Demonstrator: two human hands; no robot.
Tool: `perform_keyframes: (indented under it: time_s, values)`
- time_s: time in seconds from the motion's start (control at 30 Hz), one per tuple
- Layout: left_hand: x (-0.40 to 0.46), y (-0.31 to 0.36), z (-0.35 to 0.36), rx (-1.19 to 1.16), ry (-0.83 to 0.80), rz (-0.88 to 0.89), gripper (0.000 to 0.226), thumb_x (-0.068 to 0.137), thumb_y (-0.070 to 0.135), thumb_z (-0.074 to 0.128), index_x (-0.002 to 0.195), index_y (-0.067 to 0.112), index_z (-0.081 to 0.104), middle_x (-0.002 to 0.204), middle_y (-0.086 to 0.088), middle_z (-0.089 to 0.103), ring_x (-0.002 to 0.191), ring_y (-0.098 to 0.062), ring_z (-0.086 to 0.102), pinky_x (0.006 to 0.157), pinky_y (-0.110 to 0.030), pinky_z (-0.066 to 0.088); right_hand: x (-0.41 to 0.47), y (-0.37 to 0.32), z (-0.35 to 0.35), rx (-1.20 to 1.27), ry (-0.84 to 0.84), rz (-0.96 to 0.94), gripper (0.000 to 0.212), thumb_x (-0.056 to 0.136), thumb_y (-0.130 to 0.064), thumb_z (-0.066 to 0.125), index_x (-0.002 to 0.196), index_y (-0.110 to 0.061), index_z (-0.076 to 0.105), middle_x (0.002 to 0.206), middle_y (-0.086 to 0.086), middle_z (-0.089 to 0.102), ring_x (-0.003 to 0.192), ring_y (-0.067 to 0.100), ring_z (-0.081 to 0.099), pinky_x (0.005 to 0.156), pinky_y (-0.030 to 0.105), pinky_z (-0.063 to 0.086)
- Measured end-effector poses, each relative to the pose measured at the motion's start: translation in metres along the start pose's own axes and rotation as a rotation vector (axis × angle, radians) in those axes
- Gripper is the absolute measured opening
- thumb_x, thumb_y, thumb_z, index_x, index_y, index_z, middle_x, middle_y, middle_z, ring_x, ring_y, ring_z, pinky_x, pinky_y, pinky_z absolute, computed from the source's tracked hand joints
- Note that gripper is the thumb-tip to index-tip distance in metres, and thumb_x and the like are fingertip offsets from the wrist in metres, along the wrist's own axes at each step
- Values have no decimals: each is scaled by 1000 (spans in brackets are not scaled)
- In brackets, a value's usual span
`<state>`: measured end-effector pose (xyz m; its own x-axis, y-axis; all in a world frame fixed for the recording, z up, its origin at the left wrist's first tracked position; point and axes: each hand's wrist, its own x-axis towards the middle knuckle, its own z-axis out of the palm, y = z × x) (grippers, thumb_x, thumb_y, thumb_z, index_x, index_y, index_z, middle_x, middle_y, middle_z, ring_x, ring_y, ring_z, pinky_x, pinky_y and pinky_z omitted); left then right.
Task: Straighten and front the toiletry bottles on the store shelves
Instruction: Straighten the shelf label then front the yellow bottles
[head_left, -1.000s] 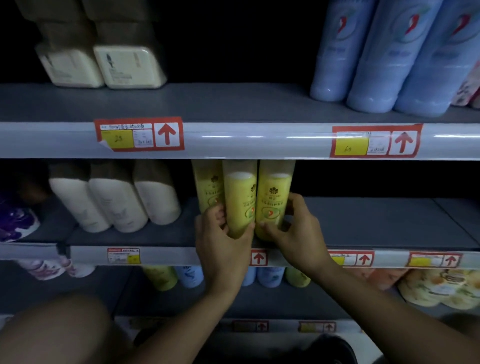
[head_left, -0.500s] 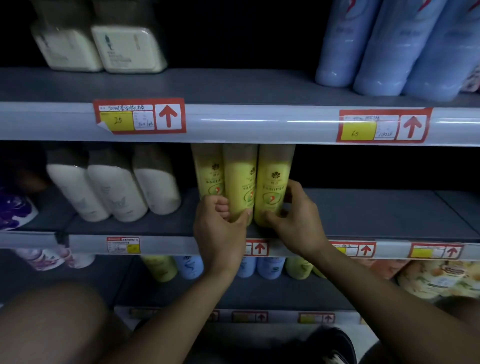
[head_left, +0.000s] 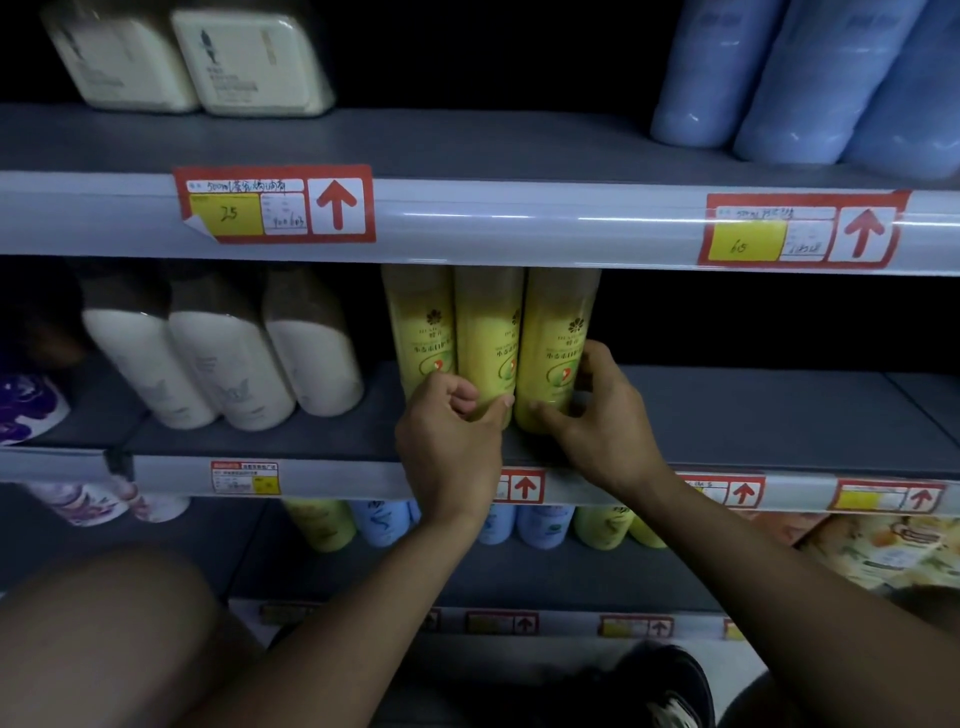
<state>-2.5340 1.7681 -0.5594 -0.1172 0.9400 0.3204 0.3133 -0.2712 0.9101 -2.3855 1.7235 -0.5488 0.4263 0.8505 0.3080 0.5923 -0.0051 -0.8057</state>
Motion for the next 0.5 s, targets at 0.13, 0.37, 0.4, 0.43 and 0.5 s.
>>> perform_keyframes:
  time_s: [0.13, 0.37, 0.4, 0.43, 0.5]
  values:
    - [0, 2, 2, 0, 6, -11, 34, 74, 32, 93, 75, 26, 59, 70, 9, 63, 67, -8, 63, 64, -39, 58, 0, 1, 0, -25, 30, -17, 55, 77, -30, 84, 121, -39, 53, 118, -7, 69, 107, 13, 68, 90, 43, 59]
    - [-4, 7, 1, 44, 13, -14, 34, 76, 36, 90, 70, 26, 58, 64, 11, 63, 64, -8, 63, 62, -40, 57, -2, -2, -2, -24, 23, -2, 53, 81, -19, 85, 117, -40, 52, 101, -30, 63, 93, -10, 64, 81, 14, 54]
    - [-4, 8, 1, 49, 12, -12, 34, 77, 36, 90, 69, 26, 58, 63, 11, 63, 63, -7, 63, 62, -40, 57, -2, -2, -2, -19, 21, 5, 53, 82, -19, 85, 119, -37, 53, 101, -31, 62, 92, -12, 62, 81, 13, 53]
    - [-5, 9, 1, 50, 10, -11, 34, 77, 35, 90, 69, 26, 58, 62, 11, 63, 62, -7, 63, 62, -40, 57, -2, -2, -2, -12, 19, 12, 53, 82, -20, 85, 123, -33, 54, 103, -29, 63, 91, -12, 61, 82, 10, 52]
    - [-5, 10, 2, 44, 10, -16, 33, 78, 34, 90, 69, 26, 59, 62, 12, 64, 62, -7, 64, 61, -40, 57, -2, -4, -2, -15, 16, 21, 58, 82, -21, 85, 131, -23, 56, 110, -20, 65, 92, -9, 59, 81, 3, 47]
